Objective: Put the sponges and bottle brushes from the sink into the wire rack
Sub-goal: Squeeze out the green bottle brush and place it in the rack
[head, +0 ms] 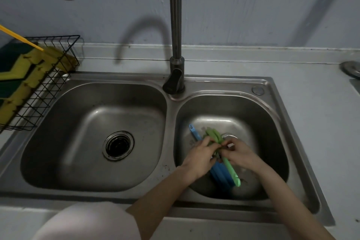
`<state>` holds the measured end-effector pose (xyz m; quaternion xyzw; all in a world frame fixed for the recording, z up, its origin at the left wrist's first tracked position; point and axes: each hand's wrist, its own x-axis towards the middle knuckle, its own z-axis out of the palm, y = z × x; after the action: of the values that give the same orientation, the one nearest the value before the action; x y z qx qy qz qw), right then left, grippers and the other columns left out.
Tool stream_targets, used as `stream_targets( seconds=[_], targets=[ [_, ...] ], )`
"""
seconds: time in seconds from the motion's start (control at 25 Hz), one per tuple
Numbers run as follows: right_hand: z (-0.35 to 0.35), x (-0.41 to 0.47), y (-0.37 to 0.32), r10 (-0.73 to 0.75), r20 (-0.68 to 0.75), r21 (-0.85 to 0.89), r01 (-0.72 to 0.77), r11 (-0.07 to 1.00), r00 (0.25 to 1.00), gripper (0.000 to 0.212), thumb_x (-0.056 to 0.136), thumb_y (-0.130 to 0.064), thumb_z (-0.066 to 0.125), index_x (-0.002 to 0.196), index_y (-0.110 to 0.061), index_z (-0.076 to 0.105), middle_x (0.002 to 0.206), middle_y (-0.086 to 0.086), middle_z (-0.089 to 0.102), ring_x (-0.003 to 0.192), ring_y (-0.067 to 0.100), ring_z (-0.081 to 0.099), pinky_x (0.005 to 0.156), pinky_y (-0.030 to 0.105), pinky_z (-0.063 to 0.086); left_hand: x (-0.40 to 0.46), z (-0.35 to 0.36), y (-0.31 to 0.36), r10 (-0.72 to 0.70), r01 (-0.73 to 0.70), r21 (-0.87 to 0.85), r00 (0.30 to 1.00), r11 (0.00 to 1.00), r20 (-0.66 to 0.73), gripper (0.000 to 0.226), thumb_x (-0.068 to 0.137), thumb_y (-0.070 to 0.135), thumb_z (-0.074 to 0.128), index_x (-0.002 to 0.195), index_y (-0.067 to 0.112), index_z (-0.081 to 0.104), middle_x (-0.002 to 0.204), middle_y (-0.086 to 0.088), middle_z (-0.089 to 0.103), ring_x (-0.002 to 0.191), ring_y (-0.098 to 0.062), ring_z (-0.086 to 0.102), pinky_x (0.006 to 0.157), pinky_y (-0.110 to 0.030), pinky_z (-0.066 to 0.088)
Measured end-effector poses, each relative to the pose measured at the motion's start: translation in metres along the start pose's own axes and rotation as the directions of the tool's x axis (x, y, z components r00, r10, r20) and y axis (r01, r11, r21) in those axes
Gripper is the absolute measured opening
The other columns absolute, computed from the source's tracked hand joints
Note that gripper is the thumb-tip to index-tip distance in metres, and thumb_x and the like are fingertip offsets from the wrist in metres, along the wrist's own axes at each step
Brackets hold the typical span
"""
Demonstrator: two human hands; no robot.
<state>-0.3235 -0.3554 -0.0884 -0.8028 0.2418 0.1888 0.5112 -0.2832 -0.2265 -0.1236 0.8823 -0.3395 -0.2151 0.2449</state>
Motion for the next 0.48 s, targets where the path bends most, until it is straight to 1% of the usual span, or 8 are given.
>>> stream_targets(
  seconds=[0.08,0.16,0.24,0.32,0.4,0.48],
  targets=[
    [-0.004,-0.007,-0.011,-0.016,0.037,0.126,0.012,0.992,0.999,0.018,0.086,0.001,0.055,0.103,-0.001,0.047,0.078,0.009,0.060,0.055,0.006,0.065,0.046,0.010,0.052,-0.001,-0.004,0.003,0.023,-0.030,-0.062,0.992,0.998,-0.122,0.040,0.086,0.012,0.054,0.126,0.013,0.050,0.137,-0.008,0.040,0.126,-0.026,0.038,0.107,-0.035,0.037],
    [-0.008,-0.015,-0.021,-0.042,0.068,0.184,0.029,0.983,0.997,0.022,0.087,-0.003,0.054,0.108,0.000,0.047,0.084,0.009,0.061,0.068,0.012,0.063,0.049,0.009,0.052,-0.003,-0.010,0.004,0.053,-0.073,-0.080,0.971,0.994,-0.233,0.033,0.086,0.012,0.054,0.120,0.010,0.055,0.132,-0.009,0.046,0.122,-0.024,0.040,0.103,-0.033,0.038],
    [-0.009,-0.021,-0.030,-0.061,0.065,0.260,0.043,0.965,0.996,0.017,0.090,-0.007,0.051,0.106,-0.002,0.048,0.083,0.009,0.060,0.069,0.015,0.061,0.048,0.008,0.051,-0.004,-0.017,0.002,0.065,-0.102,-0.100,0.944,0.990,-0.323,0.029,0.085,0.011,0.055,0.113,0.006,0.060,0.124,-0.013,0.053,0.116,-0.025,0.045,0.097,-0.030,0.038],
    [-0.006,-0.024,-0.039,-0.088,0.007,0.320,0.081,0.944,0.996,0.011,0.092,-0.007,0.048,0.102,-0.004,0.049,0.081,0.009,0.060,0.067,0.015,0.059,0.045,0.007,0.049,-0.008,-0.024,0.001,0.061,-0.129,-0.128,0.899,0.983,-0.434,0.028,0.083,0.016,0.053,0.106,0.003,0.064,0.113,-0.016,0.062,0.107,-0.019,0.047,0.090,-0.023,0.037],
    [-0.001,-0.025,-0.049,-0.153,-0.055,0.291,0.162,0.943,0.987,0.010,0.092,-0.006,0.048,0.101,-0.007,0.053,0.079,0.007,0.062,0.066,0.011,0.060,0.048,0.006,0.048,-0.013,-0.032,0.003,0.037,-0.146,-0.159,0.840,0.976,-0.541,0.029,0.084,0.018,0.049,0.101,0.002,0.066,0.101,-0.018,0.068,0.097,-0.013,0.047,0.086,-0.023,0.034],
    [0.007,-0.027,-0.059,-0.259,-0.100,0.198,0.274,0.941,0.961,0.012,0.089,-0.005,0.052,0.096,-0.014,0.055,0.075,0.003,0.063,0.067,0.010,0.061,0.053,0.008,0.049,-0.023,-0.045,0.006,-0.024,-0.139,-0.247,0.830,0.959,-0.558,0.022,0.087,0.009,0.051,0.100,0.000,0.066,0.099,-0.019,0.069,0.094,-0.014,0.051,0.081,-0.019,0.034]
  ],
)
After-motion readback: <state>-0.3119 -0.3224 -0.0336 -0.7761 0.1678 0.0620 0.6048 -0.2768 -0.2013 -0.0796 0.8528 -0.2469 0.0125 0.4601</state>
